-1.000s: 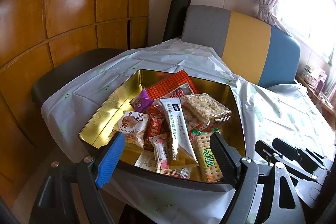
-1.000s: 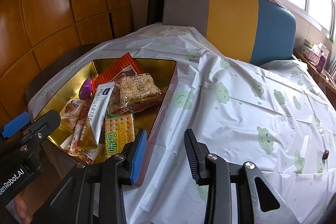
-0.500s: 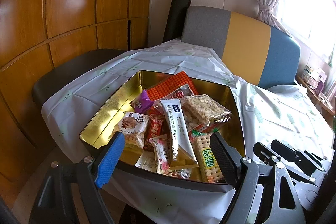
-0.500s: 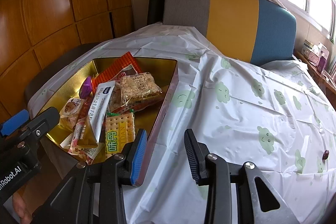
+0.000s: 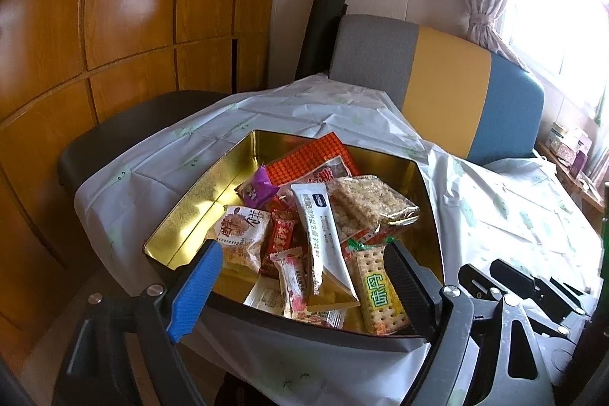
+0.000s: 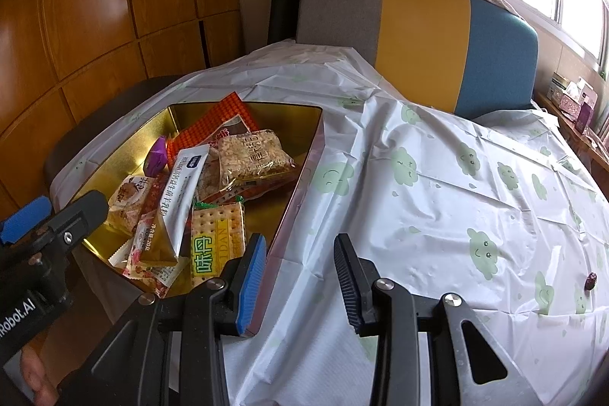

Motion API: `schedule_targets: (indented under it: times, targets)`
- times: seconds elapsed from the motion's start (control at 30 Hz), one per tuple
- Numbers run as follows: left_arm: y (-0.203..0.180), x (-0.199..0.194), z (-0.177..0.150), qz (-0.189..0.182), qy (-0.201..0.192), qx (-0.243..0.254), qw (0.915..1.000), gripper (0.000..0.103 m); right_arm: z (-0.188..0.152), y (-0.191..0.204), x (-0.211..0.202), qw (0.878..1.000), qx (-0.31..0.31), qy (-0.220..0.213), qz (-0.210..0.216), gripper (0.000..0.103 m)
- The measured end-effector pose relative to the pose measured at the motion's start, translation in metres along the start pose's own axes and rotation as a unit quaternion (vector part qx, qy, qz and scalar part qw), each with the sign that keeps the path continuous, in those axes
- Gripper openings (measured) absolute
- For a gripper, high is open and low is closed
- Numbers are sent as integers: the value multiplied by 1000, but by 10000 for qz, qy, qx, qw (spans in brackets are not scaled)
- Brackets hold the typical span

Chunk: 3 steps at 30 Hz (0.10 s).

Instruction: Organize snacks

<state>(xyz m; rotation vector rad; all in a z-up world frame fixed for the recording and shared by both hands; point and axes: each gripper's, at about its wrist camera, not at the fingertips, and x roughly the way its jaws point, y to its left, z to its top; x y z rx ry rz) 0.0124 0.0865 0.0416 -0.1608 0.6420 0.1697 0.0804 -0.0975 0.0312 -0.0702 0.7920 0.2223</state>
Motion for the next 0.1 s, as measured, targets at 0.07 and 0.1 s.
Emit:
schedule_targets:
  times: [0.07, 0.1]
  targets:
    - [0, 1, 0, 21, -15, 29, 10000, 87, -1, -1, 0, 10000, 7, 0, -12, 38]
    - [0, 1, 0, 16, 2, 22, 10000, 87, -1, -2, 1, 10000, 23, 7, -6, 38]
